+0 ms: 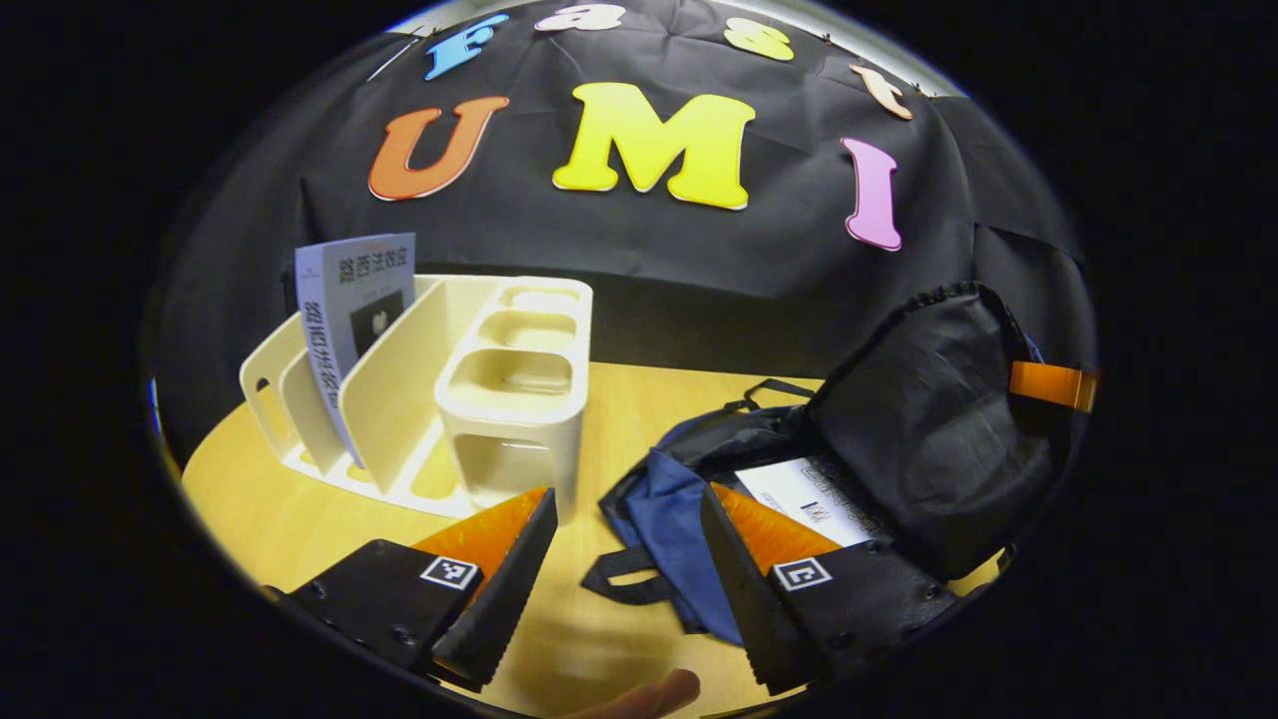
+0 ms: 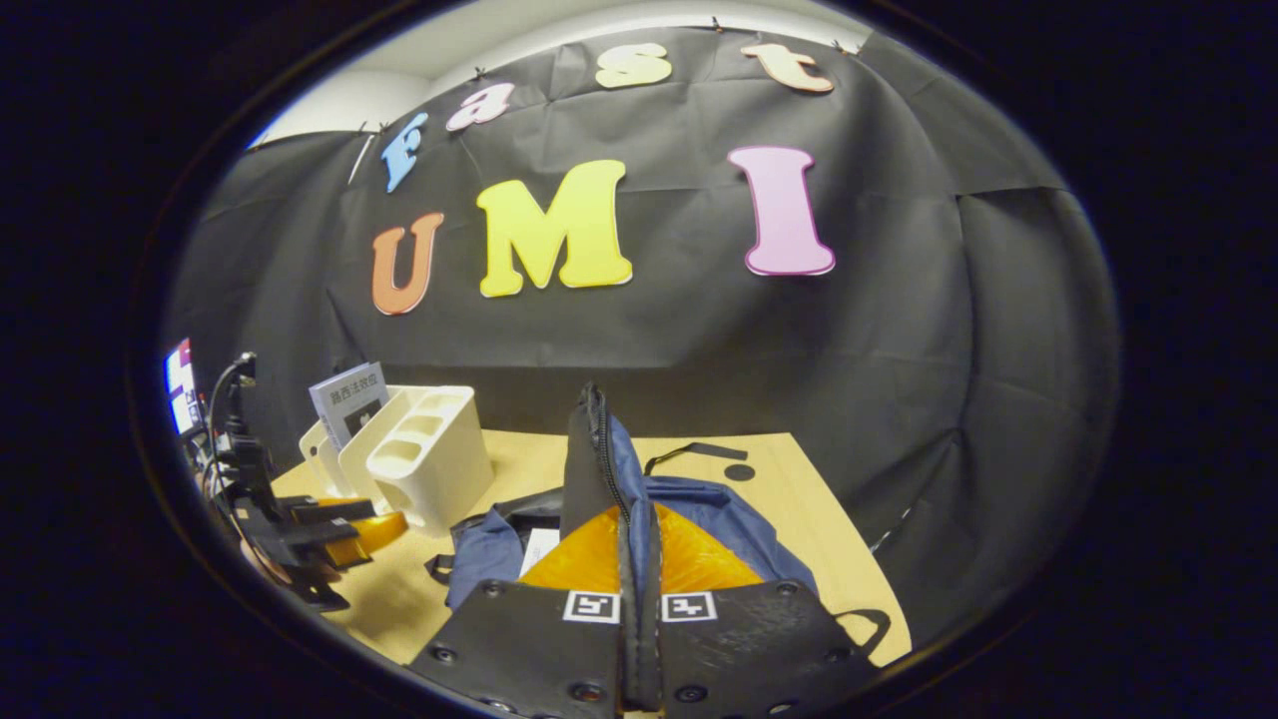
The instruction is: Open the schoolbag, grab two books from the bookshelf and put them into the schoolbag.
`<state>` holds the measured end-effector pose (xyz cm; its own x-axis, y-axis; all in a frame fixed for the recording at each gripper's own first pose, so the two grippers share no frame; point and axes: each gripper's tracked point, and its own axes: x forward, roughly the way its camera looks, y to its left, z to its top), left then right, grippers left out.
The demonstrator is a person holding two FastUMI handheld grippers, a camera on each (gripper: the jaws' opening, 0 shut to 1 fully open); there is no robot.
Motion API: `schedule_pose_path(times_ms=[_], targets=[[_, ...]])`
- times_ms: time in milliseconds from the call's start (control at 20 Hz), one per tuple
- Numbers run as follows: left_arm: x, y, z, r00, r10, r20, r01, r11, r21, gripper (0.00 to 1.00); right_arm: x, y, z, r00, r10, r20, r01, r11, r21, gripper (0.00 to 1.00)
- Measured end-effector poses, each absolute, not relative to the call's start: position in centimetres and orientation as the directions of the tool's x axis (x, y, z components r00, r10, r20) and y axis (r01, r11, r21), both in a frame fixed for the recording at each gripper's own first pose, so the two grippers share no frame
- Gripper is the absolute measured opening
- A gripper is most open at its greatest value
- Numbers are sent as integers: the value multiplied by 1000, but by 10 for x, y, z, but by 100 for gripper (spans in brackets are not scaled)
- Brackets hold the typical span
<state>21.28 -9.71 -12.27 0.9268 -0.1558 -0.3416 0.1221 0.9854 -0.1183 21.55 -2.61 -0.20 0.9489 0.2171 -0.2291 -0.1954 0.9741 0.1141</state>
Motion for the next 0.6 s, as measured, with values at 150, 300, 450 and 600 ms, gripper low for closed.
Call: schedule_pose_path(times_ms=[150,300,450,600], targets=[[201,-55,-106,951,-98,-293,84,995,-59,93,214,-25,-1,954,198,-225,-177,978,110,1],[201,-23,-89,961,-53,-271,47,999,-27,93,213,-23,-2,957,179,-226,-163,983,89,0],[202,2,-65,972,-43,-233,30,998,-60,95,214,-19,-2,958,164,-234,-153,986,64,1],[214,38,-43,979,-17,-202,1,997,-82,96,213,-13,-1,959,159,-235,-151,987,55,1]])
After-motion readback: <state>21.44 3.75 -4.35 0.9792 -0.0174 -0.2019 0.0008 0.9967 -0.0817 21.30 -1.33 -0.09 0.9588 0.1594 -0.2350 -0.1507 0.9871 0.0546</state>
